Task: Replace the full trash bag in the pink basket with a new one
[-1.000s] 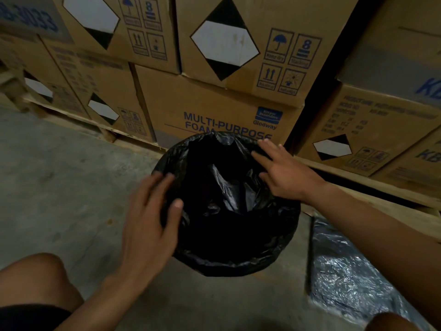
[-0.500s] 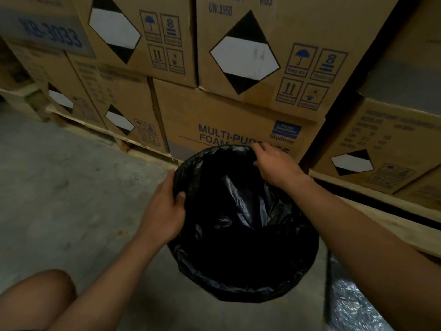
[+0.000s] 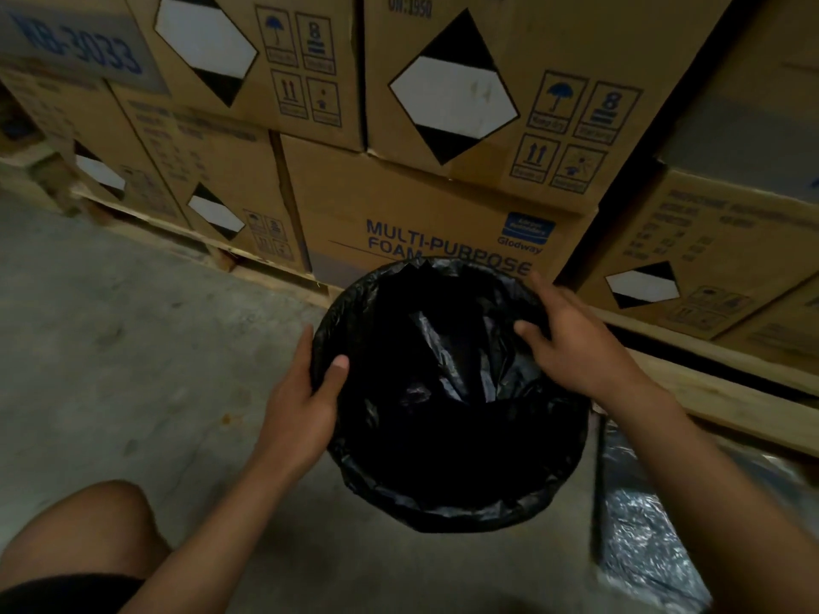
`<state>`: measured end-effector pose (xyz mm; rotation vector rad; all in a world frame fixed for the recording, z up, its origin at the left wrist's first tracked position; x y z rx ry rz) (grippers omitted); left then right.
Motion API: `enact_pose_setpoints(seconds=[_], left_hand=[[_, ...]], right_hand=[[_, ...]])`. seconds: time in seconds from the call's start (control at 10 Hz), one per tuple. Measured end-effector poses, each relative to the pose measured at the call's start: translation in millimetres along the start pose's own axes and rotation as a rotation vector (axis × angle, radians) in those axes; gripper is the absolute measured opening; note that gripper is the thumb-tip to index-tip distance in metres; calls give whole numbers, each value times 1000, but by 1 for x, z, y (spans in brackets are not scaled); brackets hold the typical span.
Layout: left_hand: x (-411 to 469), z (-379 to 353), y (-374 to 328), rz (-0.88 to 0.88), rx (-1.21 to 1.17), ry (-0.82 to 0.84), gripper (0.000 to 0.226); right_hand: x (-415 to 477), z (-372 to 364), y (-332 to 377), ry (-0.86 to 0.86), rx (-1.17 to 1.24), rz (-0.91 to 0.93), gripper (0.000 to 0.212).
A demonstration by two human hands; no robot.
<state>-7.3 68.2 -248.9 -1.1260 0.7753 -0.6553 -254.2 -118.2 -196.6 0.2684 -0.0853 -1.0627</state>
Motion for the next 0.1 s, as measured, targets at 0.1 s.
enact_pose_setpoints(seconds=[0.1], left_hand=[[-8,12,6,-21,-30,-68,70]], right_hand=[[-48,27,-18,-113,208,-87,77]])
Point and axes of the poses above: each hand's wrist, its own x-axis towards the middle knuckle, its own z-axis out of the back of the hand, y = z × x, the point moved 3 cm from there along x, towards the middle knuckle, and after that the axes turned 9 degrees about -x, right-handed, at the moved point
